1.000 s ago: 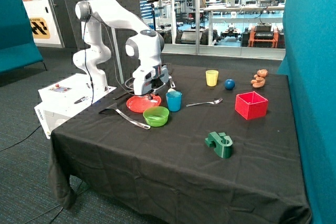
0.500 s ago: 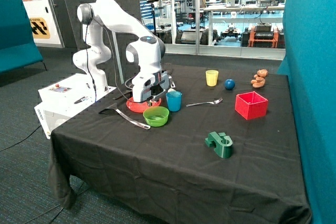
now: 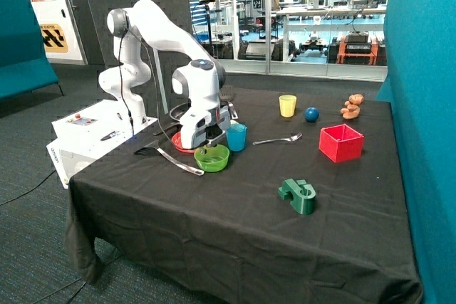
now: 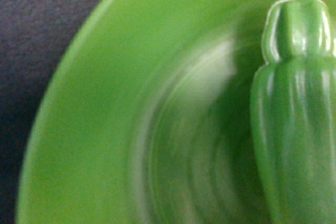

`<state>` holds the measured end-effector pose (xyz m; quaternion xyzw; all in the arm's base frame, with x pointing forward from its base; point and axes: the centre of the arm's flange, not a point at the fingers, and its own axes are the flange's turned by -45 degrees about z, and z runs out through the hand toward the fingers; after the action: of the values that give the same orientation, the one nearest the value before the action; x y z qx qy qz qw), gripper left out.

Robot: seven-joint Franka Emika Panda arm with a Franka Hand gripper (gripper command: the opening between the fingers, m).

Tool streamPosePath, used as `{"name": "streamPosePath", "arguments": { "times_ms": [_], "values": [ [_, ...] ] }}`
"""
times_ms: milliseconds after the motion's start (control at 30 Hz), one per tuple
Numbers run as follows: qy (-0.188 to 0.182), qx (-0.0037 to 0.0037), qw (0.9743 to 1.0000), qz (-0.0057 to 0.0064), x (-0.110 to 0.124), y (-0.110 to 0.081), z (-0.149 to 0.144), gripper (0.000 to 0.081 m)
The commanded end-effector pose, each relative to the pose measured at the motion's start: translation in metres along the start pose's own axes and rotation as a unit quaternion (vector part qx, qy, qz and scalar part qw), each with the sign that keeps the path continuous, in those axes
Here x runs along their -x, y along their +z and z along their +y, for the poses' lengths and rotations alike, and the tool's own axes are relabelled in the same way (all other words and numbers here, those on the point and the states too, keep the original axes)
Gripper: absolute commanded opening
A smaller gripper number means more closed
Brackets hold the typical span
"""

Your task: Cook the vegetables

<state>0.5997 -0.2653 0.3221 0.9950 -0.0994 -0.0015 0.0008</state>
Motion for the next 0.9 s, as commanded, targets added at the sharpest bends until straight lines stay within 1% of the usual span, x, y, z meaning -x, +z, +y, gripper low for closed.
{"name": "streamPosePath", "arguments": {
  "times_ms": [0, 367, 633, 867],
  "values": [
    [0.000, -0.00094, 1.0000, 0.0014, -0.006, 0.013, 0.005, 0.0393],
    [-0.003, -0.00093, 1.0000, 0.0014, -0.013, 0.016, 0.010, 0.0394],
    [-0.006, -0.00093, 1.0000, 0.0014, -0.008, 0.027, 0.009, 0.0389],
    [-0.010, -0.00092, 1.0000, 0.0014, -0.011, 0.034, 0.011, 0.0377]
  ]
}}
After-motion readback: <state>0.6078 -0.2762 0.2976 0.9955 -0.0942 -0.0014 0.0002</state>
